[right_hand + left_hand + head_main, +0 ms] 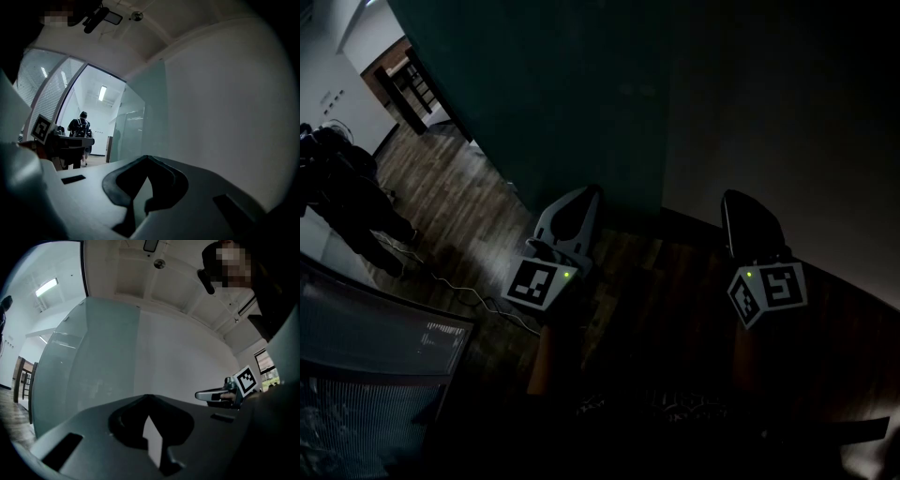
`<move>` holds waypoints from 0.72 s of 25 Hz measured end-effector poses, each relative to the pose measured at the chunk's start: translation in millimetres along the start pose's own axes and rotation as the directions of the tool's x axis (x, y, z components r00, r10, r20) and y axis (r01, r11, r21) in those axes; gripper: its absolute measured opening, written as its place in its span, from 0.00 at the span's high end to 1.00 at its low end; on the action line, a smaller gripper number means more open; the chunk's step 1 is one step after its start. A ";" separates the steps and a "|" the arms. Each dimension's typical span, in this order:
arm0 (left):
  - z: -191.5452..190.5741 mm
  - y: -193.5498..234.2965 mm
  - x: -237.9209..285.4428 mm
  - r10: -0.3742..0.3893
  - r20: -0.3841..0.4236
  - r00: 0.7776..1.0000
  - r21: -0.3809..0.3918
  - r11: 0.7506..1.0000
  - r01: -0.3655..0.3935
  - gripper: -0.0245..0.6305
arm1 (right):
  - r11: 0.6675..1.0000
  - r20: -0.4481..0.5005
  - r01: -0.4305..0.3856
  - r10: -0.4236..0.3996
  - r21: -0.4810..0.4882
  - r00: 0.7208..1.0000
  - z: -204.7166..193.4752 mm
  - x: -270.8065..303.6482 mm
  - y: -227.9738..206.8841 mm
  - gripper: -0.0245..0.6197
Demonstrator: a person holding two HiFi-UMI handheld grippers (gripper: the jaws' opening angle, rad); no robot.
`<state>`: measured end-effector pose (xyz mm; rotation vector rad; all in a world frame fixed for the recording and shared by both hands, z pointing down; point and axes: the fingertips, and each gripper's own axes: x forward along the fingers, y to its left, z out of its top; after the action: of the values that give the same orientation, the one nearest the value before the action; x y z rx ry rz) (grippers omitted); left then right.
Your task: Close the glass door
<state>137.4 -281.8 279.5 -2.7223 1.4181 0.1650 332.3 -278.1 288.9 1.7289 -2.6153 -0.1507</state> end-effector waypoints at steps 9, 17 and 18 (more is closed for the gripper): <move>-12.0 44.8 52.7 -0.026 -0.020 0.999 -0.015 1.000 0.026 0.96 | 0.999 -0.009 0.042 -0.042 0.019 0.999 -9.0 65.1 -22.3 0.97; -19.6 67.2 83.9 -0.037 -0.032 0.999 -0.025 0.999 0.036 0.96 | 0.998 -0.002 0.053 -0.053 0.026 0.999 -10.6 102.2 -37.6 0.97; -21.2 69.1 87.4 -0.037 -0.034 0.999 -0.026 0.999 0.036 0.96 | 0.998 0.009 0.046 -0.046 0.031 0.999 -10.2 106.1 -38.8 0.97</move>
<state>131.9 -394.7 288.8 -2.7830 1.3829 0.1353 326.7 -391.4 290.6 1.8032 -2.5992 -0.1201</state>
